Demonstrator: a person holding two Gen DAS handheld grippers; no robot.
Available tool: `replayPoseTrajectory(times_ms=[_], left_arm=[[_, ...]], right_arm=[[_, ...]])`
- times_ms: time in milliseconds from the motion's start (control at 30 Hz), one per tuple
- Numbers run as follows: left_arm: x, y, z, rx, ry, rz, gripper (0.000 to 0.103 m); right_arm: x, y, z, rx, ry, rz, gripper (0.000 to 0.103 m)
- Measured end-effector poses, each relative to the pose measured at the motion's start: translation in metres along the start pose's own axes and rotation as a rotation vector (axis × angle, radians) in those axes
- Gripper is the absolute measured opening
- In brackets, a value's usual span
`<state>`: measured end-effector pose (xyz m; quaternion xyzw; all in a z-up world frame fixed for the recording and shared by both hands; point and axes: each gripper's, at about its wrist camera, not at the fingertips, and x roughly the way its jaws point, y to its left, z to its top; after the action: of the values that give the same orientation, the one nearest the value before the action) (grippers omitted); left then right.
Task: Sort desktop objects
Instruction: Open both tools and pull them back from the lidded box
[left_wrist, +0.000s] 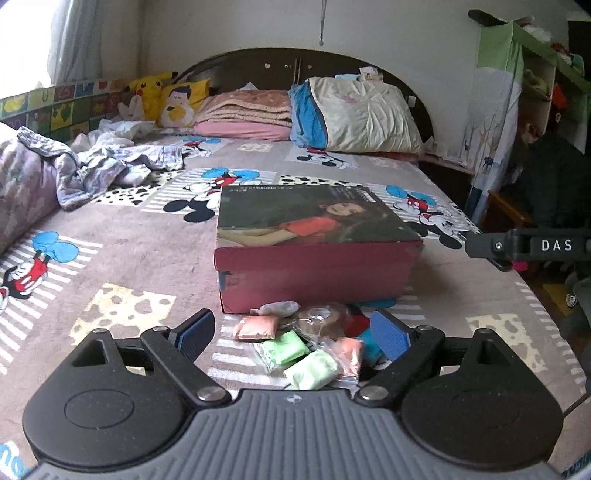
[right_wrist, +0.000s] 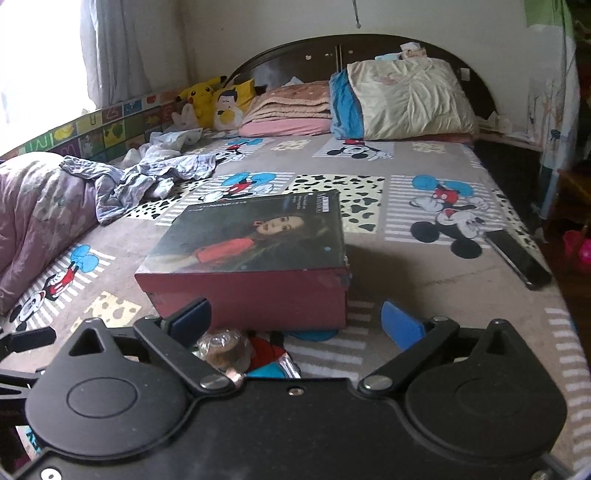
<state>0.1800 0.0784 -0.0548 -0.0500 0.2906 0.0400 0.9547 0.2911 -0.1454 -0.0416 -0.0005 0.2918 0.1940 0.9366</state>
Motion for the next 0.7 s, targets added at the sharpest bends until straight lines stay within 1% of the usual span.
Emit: replayPoseTrajectory(times_ms=[200,400,600,700], left_arm=[[-0.025,-0.017,-0.001,0.034,-0.014,0.028,0.091],[-0.048,-0.024,-0.002,0.036,-0.021,0.015,0.091],[-0.072,-0.035,-0.01,0.093,-0.022,0.021,0.092],[-0.085,-0.035,-0.013,0.078,-0.029,0.017,0.092]], right_arm=[[-0.031,0.002,-0.009,-0.007,-0.003,-0.018,0.101],[-0.059,0.003,-0.021,0.015,0.016,-0.049,0.101],[-0.088,0.003,-0.033,0.043,0.04,-0.083,0.102],[-0.102,0.006,-0.04,0.043,0.049,-0.096,0.102]])
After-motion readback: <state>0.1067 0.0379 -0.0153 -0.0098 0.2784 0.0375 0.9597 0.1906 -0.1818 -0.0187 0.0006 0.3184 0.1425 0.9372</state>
